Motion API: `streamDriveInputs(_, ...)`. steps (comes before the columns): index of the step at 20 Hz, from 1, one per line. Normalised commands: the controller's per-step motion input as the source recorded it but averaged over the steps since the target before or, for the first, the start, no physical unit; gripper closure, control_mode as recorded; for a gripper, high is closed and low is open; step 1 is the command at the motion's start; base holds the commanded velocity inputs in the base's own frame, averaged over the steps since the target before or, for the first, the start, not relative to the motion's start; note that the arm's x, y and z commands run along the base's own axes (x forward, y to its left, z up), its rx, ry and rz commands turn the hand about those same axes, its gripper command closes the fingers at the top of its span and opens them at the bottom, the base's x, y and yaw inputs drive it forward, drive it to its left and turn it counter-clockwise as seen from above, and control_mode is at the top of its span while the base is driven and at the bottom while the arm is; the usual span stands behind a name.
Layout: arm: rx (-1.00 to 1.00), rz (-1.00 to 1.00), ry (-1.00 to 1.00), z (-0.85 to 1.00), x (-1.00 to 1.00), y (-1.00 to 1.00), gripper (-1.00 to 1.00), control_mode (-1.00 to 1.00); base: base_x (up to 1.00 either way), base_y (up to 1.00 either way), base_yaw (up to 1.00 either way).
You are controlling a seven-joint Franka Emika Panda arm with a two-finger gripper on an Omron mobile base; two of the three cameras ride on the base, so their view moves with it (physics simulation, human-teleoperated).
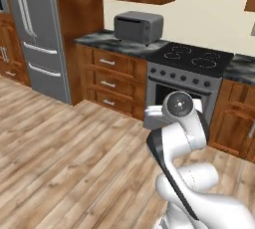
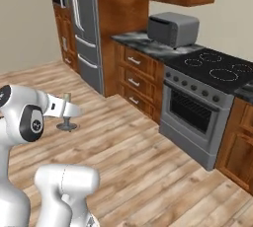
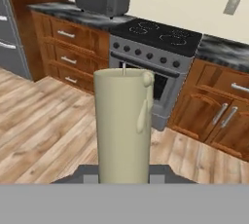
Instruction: Pick the candle and candle from the dining table and place them in the open cabinet. Close the cabinet after placing the objects.
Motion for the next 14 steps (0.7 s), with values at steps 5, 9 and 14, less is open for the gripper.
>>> streamDriveInputs(5, 0.00, 0.00, 0.00, 0.00, 0.00, 0.00, 1.00, 1.00, 0.01, 0.11, -0.45)
streamDriveInputs(9, 0.00, 0.00, 0.00, 0.00, 0.00, 0.00, 1.00, 1.00, 0.01, 0.12, -0.43)
streamDriveInputs(14, 0.00, 0.00, 0.00, 0.00, 0.00, 0.00, 1.00, 1.00, 0.00, 0.14, -0.42)
